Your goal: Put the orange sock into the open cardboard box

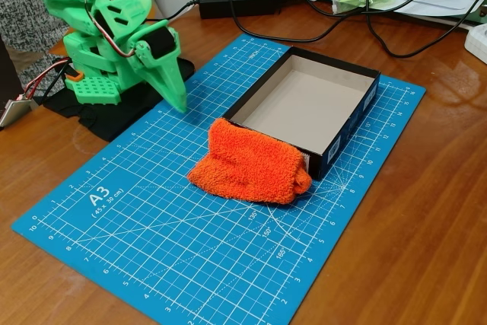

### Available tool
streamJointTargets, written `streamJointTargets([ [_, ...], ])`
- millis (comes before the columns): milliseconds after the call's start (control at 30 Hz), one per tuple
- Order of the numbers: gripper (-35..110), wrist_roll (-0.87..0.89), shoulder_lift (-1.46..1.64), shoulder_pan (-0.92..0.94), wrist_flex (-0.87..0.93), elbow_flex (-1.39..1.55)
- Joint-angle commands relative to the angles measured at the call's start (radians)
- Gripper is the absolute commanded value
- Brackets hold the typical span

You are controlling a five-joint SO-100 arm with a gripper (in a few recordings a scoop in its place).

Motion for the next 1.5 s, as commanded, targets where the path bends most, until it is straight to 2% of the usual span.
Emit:
streamJointTargets([
  [0, 0, 0.005, 0.021, 0.011, 0.005, 0.005],
  [167, 0, -0.008, 0.011, 0.011, -0.012, 0.002],
  [233, 0, -0.155, -0.100, -0.005, -0.101, -0.046],
  [300, 0, -0.351, -0.327, 0.005, -0.172, -0.215],
  [367, 0, -0.408, -0.554, 0.017, -0.158, -0.471],
  [433, 0, -0.561, -0.769, 0.031, -0.115, -0.761],
  [467, 6, -0.649, -1.025, 0.049, -0.144, -1.081],
  [500, 9, -0.716, -1.111, 0.049, -0.164, -1.177],
  [567, 15, -0.937, -1.269, 0.052, -0.181, -1.328],
  [700, 26, -1.485, -1.497, 0.117, -0.118, -1.508],
  [800, 26, -1.835, -1.635, 0.184, 0.035, -1.629],
  [867, 25, -1.959, -1.715, 0.209, 0.198, -1.723],
  [967, 24, -2.013, -1.795, 0.215, 0.423, -1.830],
  [1033, 26, -2.033, -1.798, 0.212, 0.456, -1.789],
  [1167, 28, -1.970, -1.809, 0.169, 0.370, -1.709],
  [1467, 32, -1.945, -1.939, 0.155, 0.252, -1.703],
])
